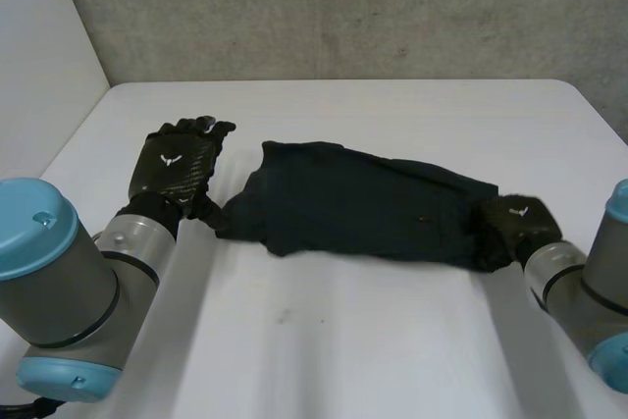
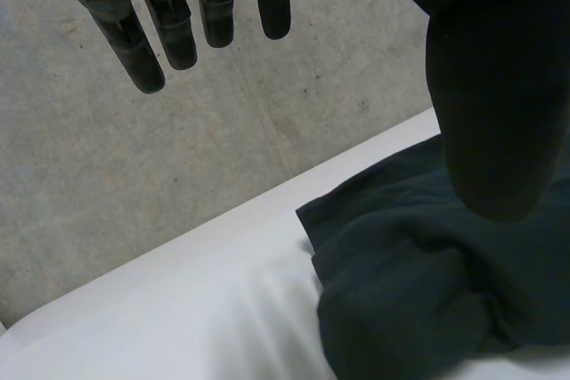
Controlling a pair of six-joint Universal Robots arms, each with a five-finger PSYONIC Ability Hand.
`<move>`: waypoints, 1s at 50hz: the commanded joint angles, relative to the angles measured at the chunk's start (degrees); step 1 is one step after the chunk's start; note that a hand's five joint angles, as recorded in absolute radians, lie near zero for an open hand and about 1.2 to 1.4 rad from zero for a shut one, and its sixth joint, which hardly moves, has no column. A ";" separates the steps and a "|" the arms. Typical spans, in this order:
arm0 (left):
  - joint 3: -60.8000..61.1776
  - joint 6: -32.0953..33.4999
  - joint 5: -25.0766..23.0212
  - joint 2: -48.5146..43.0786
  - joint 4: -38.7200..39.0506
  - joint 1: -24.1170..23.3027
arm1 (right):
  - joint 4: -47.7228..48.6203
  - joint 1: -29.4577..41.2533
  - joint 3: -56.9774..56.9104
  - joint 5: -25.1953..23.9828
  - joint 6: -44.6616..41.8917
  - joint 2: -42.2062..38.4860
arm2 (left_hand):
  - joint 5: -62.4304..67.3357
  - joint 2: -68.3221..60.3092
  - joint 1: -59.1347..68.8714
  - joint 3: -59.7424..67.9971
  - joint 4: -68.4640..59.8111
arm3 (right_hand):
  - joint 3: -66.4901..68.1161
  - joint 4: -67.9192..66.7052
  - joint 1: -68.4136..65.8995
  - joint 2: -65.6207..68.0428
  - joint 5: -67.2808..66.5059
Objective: Fold the shorts.
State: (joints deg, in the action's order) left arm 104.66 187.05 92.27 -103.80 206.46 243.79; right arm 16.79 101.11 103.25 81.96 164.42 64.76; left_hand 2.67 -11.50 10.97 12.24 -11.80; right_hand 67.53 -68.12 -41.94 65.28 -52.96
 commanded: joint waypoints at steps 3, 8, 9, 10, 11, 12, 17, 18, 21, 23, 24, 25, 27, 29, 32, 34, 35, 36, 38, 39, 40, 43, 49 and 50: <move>0.28 0.07 0.02 1.67 -0.36 -0.07 | -8.96 -7.58 -2.61 -0.48 -12.09 8.71 | -0.77 -0.40 0.93 -0.34 -0.10 | 12.47 -11.88 -38.06 14.72 -17.04; 0.37 0.07 0.02 2.03 -0.36 -0.07 | -16.60 -9.97 -8.67 -1.27 -22.55 8.71 | -0.77 -0.40 0.93 -0.34 -0.10 | 12.47 -11.88 -38.06 14.72 -17.04; 0.45 0.07 0.02 2.03 -0.27 -0.07 | -17.57 -9.45 -9.81 -1.45 -23.70 8.71 | -0.77 -0.40 0.93 -0.34 -0.10 | 12.47 -11.88 -38.06 14.72 -17.04; 0.54 0.07 0.02 2.03 -0.09 0.02 | -18.89 -7.01 -12.09 -1.80 -25.01 8.63 | -0.77 -0.40 0.93 -0.34 -0.10 | 12.47 -11.88 -38.06 14.72 -17.04; 0.72 0.07 0.02 2.11 0.25 -0.06 | -19.60 -5.07 -13.59 -1.89 -25.20 8.54 | -0.77 -0.40 0.93 -0.34 -0.10 | 12.47 -11.88 -38.06 14.72 -17.04; 0.81 0.07 0.02 2.11 0.26 0.02 | -19.95 -2.87 -15.17 -1.98 -25.11 8.45 | -0.77 -0.40 0.93 -0.34 -0.10 | 12.47 -11.88 -38.06 14.72 -17.04; 0.81 0.07 0.02 2.20 0.35 0.11 | -21.45 9.95 -27.11 -2.32 -25.29 4.69 | -0.77 -0.40 0.93 -0.34 -0.10 | 12.47 -11.88 -38.06 14.72 -17.04; 0.81 0.07 0.02 2.20 0.35 0.20 | -21.54 11.63 -28.70 -2.68 -25.29 3.54 | -0.77 -0.40 0.93 -0.34 -0.10 | 12.47 -11.88 -38.06 14.72 -17.04; 0.81 0.07 0.02 2.20 0.43 0.29 | -21.71 18.65 -34.14 -5.48 -25.64 -0.93 | -0.77 -0.40 0.93 -0.34 -0.10 | 12.47 -11.88 -38.06 14.72 -17.04; 0.72 0.07 0.02 2.20 0.43 0.37 | -21.71 22.01 -36.09 -7.85 -25.73 -3.32 | -0.77 -0.40 0.93 -0.34 -0.10 | 12.47 -11.88 -38.06 14.72 -17.04; 0.72 0.07 0.02 2.20 0.52 0.37 | -21.71 23.50 -36.89 -9.26 -25.82 -4.55 | -0.77 -0.40 0.93 -0.34 -0.10 | 12.47 -11.88 -38.06 14.72 -17.04; 0.72 0.07 0.02 2.20 0.52 0.46 | -21.80 25.95 -38.11 -12.06 -25.82 -7.43 | -0.94 -0.23 0.76 -0.51 0.07 | 12.47 -11.88 -38.06 14.72 -17.04; 0.72 0.07 0.02 2.20 0.70 0.55 | -22.24 27.73 -38.74 -15.23 -25.82 -9.82 | -0.94 -0.23 0.76 -0.51 0.07 | 12.47 -11.88 -38.06 14.72 -17.04; 0.72 0.07 0.02 2.20 0.87 0.64 | -23.64 29.48 -39.35 -19.09 -25.99 -12.98 | -0.94 -0.23 0.76 -0.51 0.07 | 12.47 -11.88 -38.06 14.72 -17.04; 0.63 0.16 0.02 2.20 0.87 0.64 | -24.17 29.84 -40.58 -20.70 -25.82 -15.19 | -1.11 -0.06 0.59 -0.68 0.24 | 12.20 -11.60 -37.79 14.45 -16.76; 0.28 0.24 0.02 2.20 0.79 0.64 | -24.44 30.02 -42.60 -19.65 -25.29 -15.72 | -1.11 -0.06 0.59 -0.68 0.24 | -29.71 30.31 4.12 -27.46 25.15; 0.11 0.24 0.02 2.20 0.79 0.64 | -24.61 30.02 -43.13 -18.95 -24.85 -15.46 | -1.28 0.11 0.43 -0.84 0.41 | -41.35 41.94 15.76 -39.10 36.78; -0.16 0.33 0.02 2.20 0.70 0.72 | -24.79 30.11 -43.57 -17.81 -24.50 -14.93 | -1.28 0.11 0.42 -0.84 0.41 | -50.45 51.05 24.86 -48.21 45.89; -1.12 0.42 -0.07 2.20 0.52 0.90 | -24.88 30.11 -43.57 -14.21 -21.44 -12.22 | -1.44 0.27 0.26 -1.01 0.58 | -57.53 58.12 31.94 -55.28 52.96; -1.82 0.42 -0.07 2.20 0.35 0.99 | -24.79 29.85 -43.49 -13.24 -19.94 -11.07 | -1.44 0.28 0.26 -1.01 0.58 | -57.53 58.12 31.94 -55.28 52.96; -2.53 0.42 -0.07 2.20 0.26 0.90 | -24.53 29.67 -43.31 -12.36 -17.93 -10.11 | -1.45 0.28 0.26 -1.01 0.58 | -57.53 58.12 31.94 -55.28 52.96; -6.13 0.16 -0.33 2.20 0.08 0.81 | -23.91 29.06 -42.70 -8.84 -7.74 -5.89 | -0.94 -0.23 0.76 -0.51 0.07 | -57.53 58.12 31.94 -55.28 52.96; -13.76 -0.19 -0.77 -0.94 -2.37 -2.07 | -24.09 22.03 -40.59 -4.79 11.43 -1.66 | 0.57 -1.74 2.27 1.00 -1.44 | -57.53 58.12 31.94 -55.28 52.96; -14.83 -0.28 -0.77 -2.27 -2.90 -3.13 | -24.17 21.50 -40.32 -4.70 12.67 -1.74 | 0.57 -1.74 2.27 1.01 -1.44 | -57.53 58.12 31.94 -55.28 52.96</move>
State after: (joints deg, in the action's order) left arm 98.43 187.28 91.96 -101.88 206.37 244.41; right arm -7.36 129.43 60.43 72.49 157.09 58.32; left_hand 2.66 -11.50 10.97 12.24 -11.80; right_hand 12.01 -13.48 -11.87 12.91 -4.01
